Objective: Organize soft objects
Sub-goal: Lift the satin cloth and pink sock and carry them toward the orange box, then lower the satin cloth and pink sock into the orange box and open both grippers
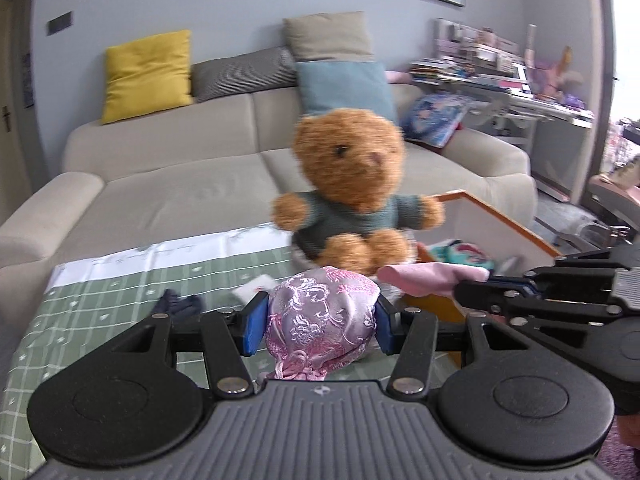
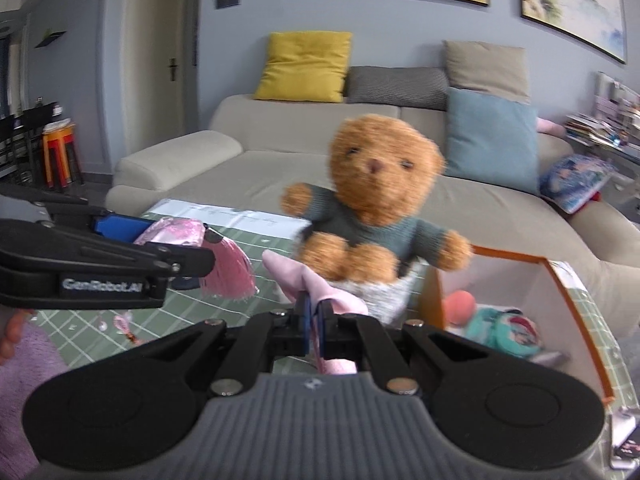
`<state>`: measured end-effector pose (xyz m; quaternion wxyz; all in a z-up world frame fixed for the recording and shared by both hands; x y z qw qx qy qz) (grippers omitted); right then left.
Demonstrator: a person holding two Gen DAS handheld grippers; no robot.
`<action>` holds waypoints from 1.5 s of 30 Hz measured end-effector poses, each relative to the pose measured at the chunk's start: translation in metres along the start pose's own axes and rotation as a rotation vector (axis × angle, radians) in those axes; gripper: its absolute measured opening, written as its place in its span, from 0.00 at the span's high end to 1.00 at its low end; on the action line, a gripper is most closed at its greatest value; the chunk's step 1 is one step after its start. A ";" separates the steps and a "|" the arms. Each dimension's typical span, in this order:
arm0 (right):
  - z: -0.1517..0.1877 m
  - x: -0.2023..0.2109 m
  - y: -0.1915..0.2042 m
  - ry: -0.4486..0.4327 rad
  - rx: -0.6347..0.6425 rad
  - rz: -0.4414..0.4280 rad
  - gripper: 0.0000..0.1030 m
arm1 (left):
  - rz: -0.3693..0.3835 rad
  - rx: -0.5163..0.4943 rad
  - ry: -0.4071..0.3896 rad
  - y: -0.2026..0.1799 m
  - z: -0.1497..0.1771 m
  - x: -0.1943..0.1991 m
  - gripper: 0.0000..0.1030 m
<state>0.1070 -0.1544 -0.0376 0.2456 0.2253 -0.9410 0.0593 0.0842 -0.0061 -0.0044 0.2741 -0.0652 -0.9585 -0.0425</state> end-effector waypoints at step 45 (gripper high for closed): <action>0.054 -0.046 -0.244 0.223 -0.409 0.144 0.99 | 0.362 -0.234 0.393 -0.203 -0.044 -0.211 0.41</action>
Point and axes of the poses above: each gripper's, at about its wrist camera, not at the fingertips, and x roughly against the way its jaws point, y to its left, z to its underside, the point moved 3 cm from there along -x, roughly the way its jaws point, and after that the axes turned 4 degrees about -z, right-handed, at the moved point
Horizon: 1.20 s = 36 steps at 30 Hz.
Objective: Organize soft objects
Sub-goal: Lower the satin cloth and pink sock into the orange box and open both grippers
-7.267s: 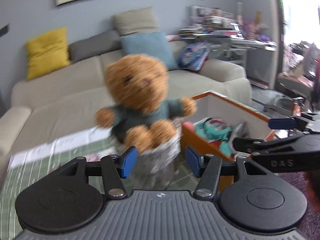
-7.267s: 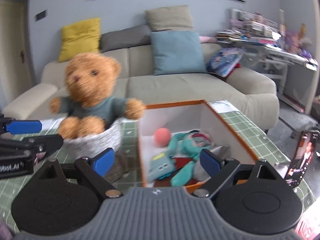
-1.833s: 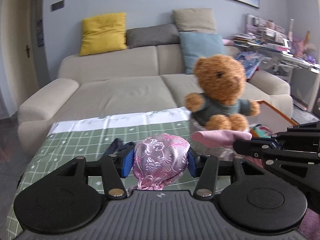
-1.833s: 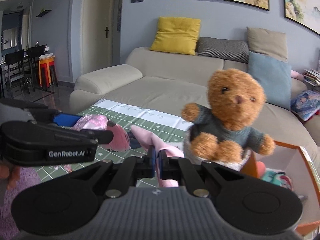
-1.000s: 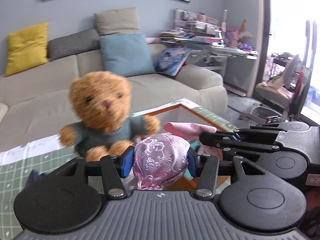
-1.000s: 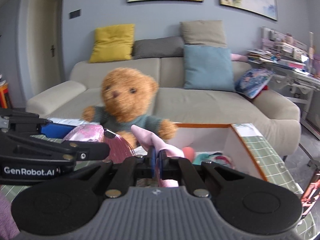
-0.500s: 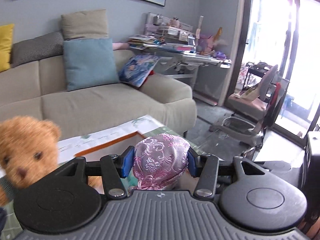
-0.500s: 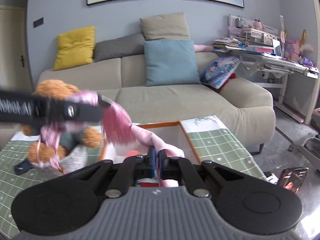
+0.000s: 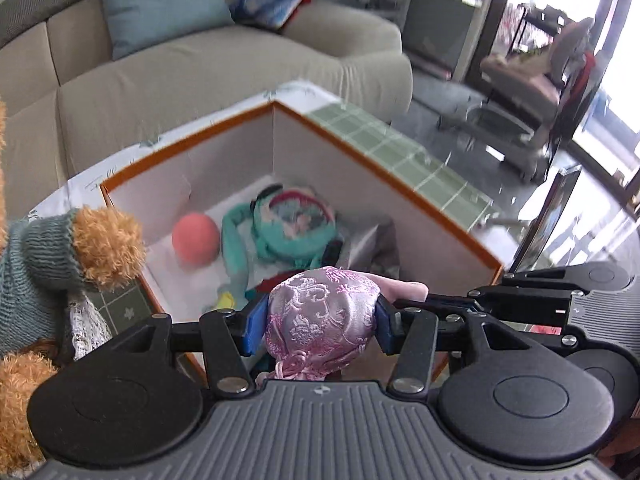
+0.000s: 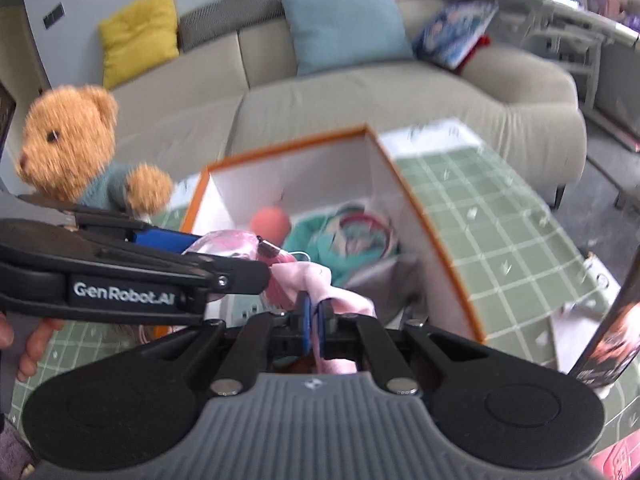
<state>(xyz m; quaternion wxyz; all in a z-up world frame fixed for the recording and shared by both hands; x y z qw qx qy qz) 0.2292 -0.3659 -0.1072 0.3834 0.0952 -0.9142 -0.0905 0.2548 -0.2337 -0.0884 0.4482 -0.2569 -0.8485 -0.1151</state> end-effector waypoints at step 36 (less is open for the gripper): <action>-0.001 -0.061 -0.001 0.413 0.231 -0.063 0.51 | -0.066 -0.330 0.278 0.000 -0.016 -0.024 0.17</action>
Point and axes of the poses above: each gripper's, at about its wrist camera, not at the fingertips, and x roughly against the way its jaws point, y to its left, z to its underside, the point moved 3 cm from there along -x, roughly the way its jaws point, and after that the axes turned 4 degrees about -z, right-handed, at the moved point
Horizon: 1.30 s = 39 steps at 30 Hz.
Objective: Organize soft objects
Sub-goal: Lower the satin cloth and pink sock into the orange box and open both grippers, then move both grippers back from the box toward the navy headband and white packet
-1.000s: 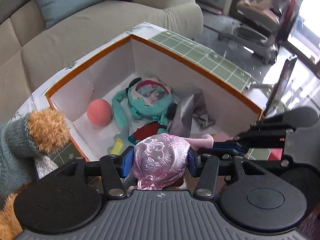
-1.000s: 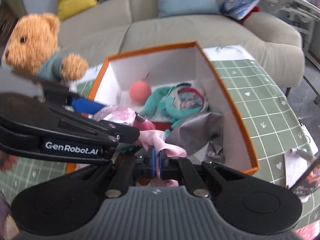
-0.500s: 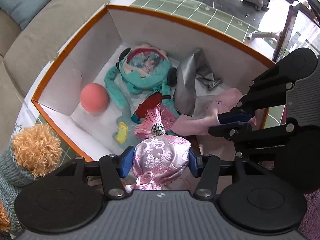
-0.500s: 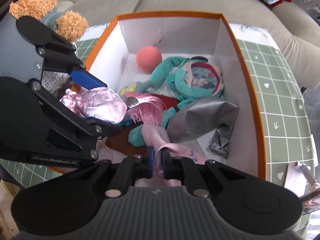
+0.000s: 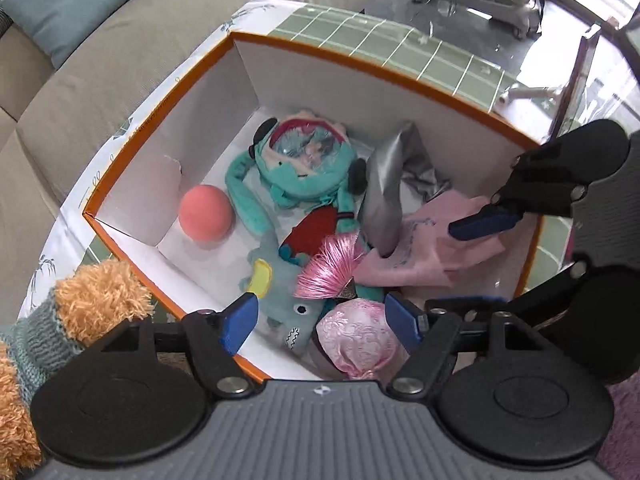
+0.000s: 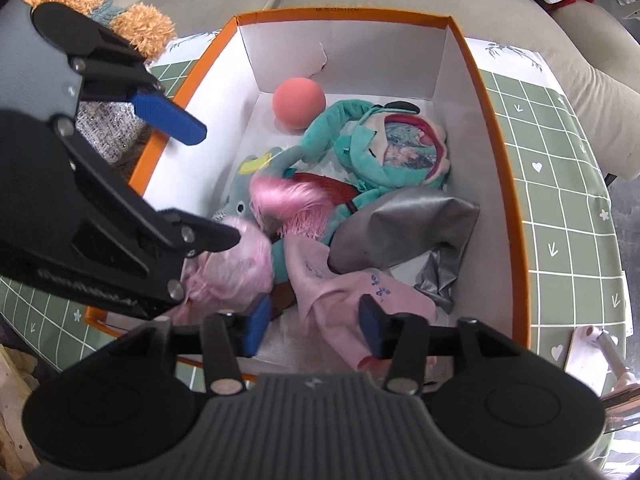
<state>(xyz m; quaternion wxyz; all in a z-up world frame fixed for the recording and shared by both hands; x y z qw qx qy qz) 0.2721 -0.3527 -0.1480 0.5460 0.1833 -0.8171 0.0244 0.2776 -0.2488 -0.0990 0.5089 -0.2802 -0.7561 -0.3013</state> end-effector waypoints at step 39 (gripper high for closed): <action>0.051 0.090 0.171 -0.446 0.046 0.099 0.36 | -0.061 0.451 -0.528 0.036 0.192 0.137 0.20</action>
Point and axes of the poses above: each gripper's, at about its wrist camera, not at the fingertips, and x roughly against the way its jaws point, y to its left, z to its underside, the point moved 3 cm from there along -x, roughly the way its jaws point, and after that the axes turned 4 degrees about -z, right-handed, at the moved point
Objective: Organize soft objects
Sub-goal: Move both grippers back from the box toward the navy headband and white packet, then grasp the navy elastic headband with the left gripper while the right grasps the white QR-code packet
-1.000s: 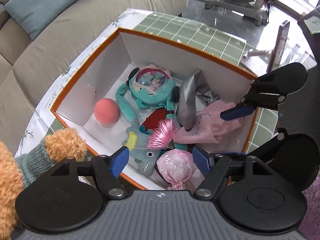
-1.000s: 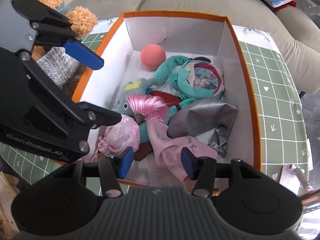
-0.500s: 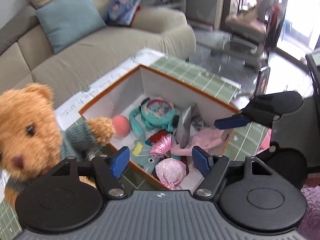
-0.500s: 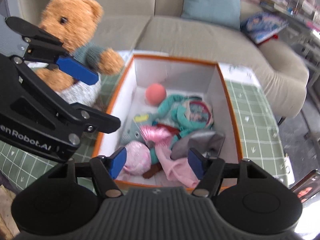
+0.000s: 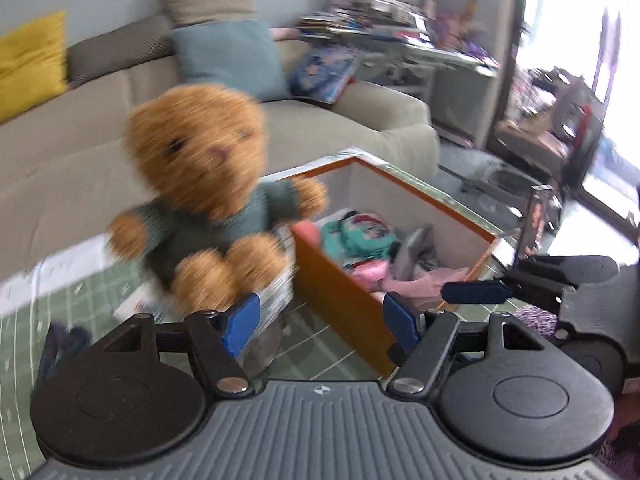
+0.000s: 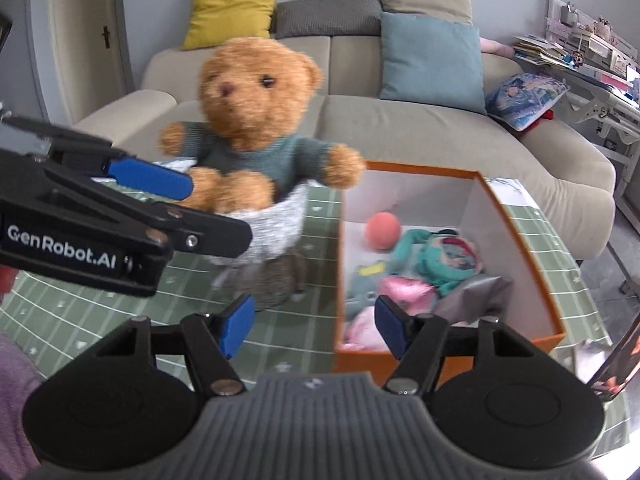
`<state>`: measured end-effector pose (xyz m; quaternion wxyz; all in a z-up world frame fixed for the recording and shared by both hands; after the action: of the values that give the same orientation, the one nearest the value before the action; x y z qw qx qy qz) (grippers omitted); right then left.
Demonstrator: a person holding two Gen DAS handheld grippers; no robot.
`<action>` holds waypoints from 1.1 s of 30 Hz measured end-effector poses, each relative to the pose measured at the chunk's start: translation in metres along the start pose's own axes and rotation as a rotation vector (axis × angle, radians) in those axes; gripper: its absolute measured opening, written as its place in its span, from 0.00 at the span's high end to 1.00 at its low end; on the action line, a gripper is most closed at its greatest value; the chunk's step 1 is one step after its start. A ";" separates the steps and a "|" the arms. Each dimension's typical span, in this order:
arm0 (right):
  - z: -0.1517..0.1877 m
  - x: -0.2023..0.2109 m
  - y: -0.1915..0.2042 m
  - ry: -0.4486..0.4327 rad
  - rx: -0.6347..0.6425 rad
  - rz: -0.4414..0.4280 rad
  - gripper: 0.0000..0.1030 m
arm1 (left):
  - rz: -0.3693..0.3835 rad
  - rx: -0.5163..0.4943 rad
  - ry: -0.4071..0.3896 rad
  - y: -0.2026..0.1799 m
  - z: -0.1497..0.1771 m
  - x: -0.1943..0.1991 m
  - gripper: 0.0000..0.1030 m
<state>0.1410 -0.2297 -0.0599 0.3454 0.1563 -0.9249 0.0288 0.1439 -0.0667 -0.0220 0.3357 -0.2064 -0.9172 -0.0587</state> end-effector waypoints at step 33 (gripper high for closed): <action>-0.028 -0.151 0.199 -0.011 0.298 -0.113 0.42 | -0.457 0.400 -0.029 0.234 0.104 0.011 0.19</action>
<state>0.2046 0.0043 -0.1257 0.3146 0.2580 -0.9019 0.1451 0.1727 0.1745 -0.1023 0.3344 0.0749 -0.9380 0.0519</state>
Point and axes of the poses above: each gripper's, at about its wrist camera, not at the fingertips, and x roughly against the way its jaws point, y to its left, z to its underside, the point moved 3 cm from there along -x, roughly the way its jaws point, and after that the axes turned 4 degrees about -z, right-handed, at the moved point
